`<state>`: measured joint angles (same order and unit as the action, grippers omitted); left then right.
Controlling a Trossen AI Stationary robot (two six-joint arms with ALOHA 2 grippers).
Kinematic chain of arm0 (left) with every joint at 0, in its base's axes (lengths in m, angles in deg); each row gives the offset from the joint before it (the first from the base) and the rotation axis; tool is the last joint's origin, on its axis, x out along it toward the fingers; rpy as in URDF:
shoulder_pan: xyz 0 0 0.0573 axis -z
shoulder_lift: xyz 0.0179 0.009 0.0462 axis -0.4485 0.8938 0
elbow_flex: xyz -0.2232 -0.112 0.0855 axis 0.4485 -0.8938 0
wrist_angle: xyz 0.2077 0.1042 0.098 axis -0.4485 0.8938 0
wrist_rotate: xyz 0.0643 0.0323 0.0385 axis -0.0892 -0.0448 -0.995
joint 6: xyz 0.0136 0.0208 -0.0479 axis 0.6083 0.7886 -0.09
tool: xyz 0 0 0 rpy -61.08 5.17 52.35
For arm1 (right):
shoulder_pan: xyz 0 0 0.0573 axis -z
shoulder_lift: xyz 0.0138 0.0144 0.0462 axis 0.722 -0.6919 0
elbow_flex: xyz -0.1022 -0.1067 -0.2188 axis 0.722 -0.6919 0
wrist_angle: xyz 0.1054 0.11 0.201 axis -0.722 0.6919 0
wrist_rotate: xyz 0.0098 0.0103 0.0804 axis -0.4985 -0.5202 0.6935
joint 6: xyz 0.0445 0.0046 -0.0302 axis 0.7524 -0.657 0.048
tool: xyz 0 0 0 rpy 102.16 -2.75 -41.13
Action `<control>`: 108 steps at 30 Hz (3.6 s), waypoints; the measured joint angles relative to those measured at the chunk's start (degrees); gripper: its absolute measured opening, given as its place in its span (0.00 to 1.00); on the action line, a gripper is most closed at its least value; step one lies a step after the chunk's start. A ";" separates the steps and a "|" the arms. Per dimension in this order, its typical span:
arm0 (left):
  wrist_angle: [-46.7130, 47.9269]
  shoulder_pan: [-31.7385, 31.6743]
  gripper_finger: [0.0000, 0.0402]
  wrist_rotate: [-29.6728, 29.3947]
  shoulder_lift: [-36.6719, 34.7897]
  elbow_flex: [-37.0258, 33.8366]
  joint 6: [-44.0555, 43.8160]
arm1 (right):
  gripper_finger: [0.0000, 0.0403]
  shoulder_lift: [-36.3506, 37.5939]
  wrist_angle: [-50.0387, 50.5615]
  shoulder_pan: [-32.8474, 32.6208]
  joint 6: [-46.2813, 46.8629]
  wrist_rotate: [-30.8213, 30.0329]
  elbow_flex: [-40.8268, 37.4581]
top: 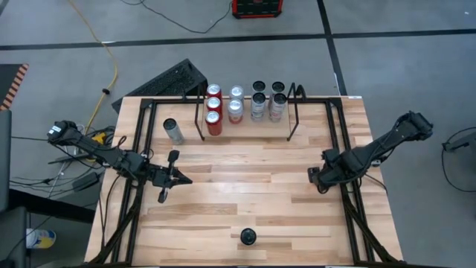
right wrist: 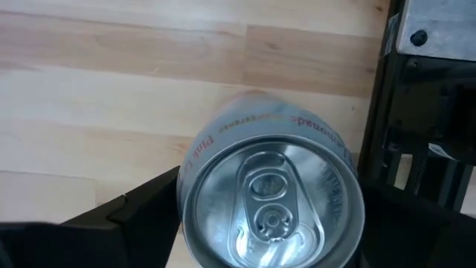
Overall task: Place canned beverage on shelf
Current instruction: Put the pink white soda can on the shelf and align with other pink white soda cans
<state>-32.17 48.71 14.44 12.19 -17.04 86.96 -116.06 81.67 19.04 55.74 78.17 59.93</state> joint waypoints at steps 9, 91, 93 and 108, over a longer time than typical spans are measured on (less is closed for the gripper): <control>1.79 -0.01 0.00 0.01 0.02 -0.02 -0.10 | 0.81 -0.07 -0.78 0.00 -3.22 -0.28 1.80; 1.62 0.00 0.00 0.06 0.01 -0.02 -1.55 | 0.95 -60.98 -1.55 47.56 -126.75 4.90 76.65; 1.62 0.00 0.00 0.07 0.02 -0.02 -1.55 | 0.95 -60.98 -1.51 47.54 -126.74 4.92 76.65; 1.64 0.00 0.00 0.04 0.01 -0.02 -1.55 | 0.94 -60.50 1.13 46.52 -123.86 3.02 79.36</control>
<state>-30.53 48.71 14.48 12.20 -17.06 85.41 -176.57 82.81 65.56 -68.12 81.19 139.28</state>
